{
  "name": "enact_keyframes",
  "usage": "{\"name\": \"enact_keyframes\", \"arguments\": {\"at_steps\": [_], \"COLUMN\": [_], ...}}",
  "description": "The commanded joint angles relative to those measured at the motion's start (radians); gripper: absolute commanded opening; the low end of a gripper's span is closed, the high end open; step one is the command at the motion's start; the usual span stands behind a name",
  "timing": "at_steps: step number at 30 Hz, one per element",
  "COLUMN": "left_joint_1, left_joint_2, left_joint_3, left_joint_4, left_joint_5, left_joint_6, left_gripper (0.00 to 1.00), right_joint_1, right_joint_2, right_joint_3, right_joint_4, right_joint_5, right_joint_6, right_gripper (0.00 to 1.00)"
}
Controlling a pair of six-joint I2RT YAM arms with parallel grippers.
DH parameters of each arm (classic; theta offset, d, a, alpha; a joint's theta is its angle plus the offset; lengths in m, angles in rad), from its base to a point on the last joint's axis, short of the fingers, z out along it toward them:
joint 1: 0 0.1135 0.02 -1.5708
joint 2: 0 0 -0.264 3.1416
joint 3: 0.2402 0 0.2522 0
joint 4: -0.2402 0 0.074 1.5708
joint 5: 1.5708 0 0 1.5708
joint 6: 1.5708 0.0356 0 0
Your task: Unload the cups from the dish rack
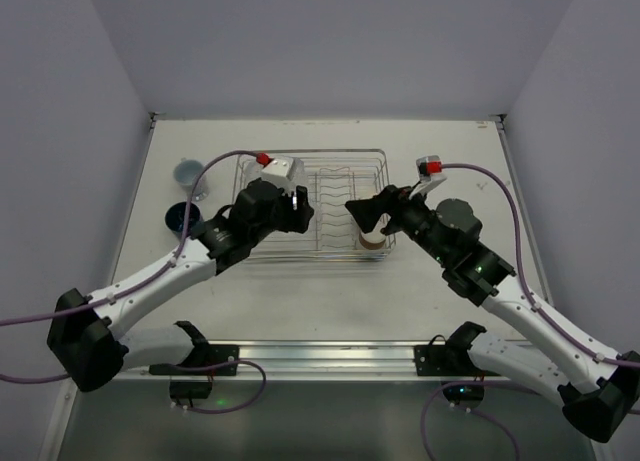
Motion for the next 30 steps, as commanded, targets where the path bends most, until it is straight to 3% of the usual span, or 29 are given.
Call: {"name": "enact_keyframes", "arguments": {"at_steps": [1,2,8,15,20,30], "left_joint_1": [-0.002,-0.002,0.0,-0.002,-0.002,-0.002], "left_joint_2": [-0.159,-0.186,-0.327,-0.358,-0.389,-0.394], "left_joint_3": [-0.016,-0.065,-0.2,-0.263,-0.341,-0.366], "left_joint_4": [0.203,0.3,0.543,0.727,0.868,0.896], "left_joint_5": [0.049,0.098,0.227,0.403,0.416,0.397], "left_joint_6": [-0.077,-0.096,-0.229,-0.343,-0.378,-0.378], "left_gripper": [0.29,0.29,0.24,0.22,0.23,0.23], "right_joint_1": [-0.003,-0.003,-0.008,-0.012,-0.012,-0.011], "right_joint_2": [-0.046,-0.049,-0.066,-0.048,-0.068,-0.077], "right_joint_3": [-0.044,-0.045,-0.099,-0.122,-0.166,-0.208], "right_joint_4": [0.209,0.216,0.306,0.398,0.443,0.455], "right_joint_5": [-0.096,-0.102,-0.121,-0.246,-0.219,-0.176], "right_joint_6": [0.098,0.107,0.195,0.336,0.406,0.445], "right_gripper": [0.84,0.82,0.78,0.8,0.8,0.8]}}
